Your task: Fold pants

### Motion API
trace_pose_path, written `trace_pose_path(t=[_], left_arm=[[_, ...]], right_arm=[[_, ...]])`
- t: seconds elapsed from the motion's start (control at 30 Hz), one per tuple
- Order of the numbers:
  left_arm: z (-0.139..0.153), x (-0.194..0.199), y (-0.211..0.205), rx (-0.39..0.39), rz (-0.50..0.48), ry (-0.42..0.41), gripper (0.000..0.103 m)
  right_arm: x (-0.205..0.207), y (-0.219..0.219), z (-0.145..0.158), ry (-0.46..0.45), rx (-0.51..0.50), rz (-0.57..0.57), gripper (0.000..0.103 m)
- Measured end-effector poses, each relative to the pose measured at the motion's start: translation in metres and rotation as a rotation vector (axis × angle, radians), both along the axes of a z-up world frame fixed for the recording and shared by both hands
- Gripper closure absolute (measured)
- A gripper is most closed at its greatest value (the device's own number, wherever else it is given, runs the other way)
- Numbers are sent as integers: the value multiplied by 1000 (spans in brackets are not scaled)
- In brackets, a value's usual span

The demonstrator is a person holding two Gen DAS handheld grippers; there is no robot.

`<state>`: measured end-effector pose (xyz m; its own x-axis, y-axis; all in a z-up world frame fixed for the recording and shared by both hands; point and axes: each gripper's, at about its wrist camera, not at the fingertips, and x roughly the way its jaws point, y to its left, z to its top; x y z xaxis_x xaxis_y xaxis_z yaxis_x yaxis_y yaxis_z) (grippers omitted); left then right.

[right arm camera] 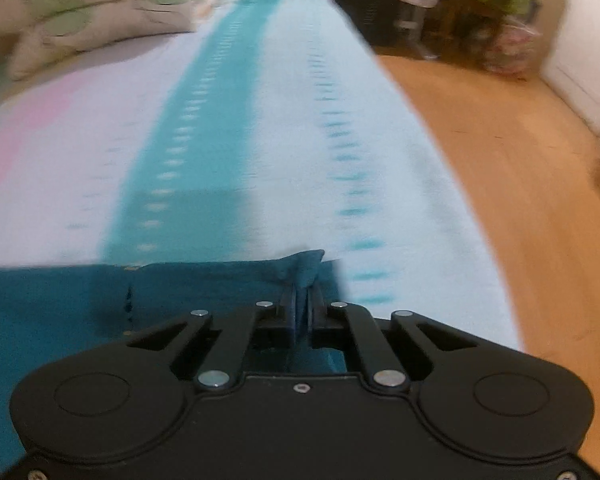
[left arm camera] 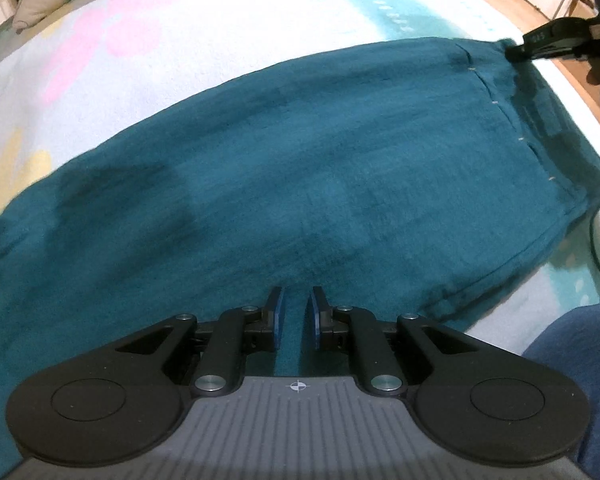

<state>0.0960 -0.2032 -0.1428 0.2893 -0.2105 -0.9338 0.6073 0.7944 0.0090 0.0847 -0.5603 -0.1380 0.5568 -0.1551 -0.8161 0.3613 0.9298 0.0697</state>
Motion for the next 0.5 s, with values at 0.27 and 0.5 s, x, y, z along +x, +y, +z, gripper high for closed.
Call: trace_pose_path(t=[0.27,0.5], left_arm=[[2,2,5,-3,-4,8,89],[1,1,1,13,-17,-3,89]], right_arm=[[-47,-27,19,-87,188,-10,47],[-92,-44,-7,-2,355,9,46]])
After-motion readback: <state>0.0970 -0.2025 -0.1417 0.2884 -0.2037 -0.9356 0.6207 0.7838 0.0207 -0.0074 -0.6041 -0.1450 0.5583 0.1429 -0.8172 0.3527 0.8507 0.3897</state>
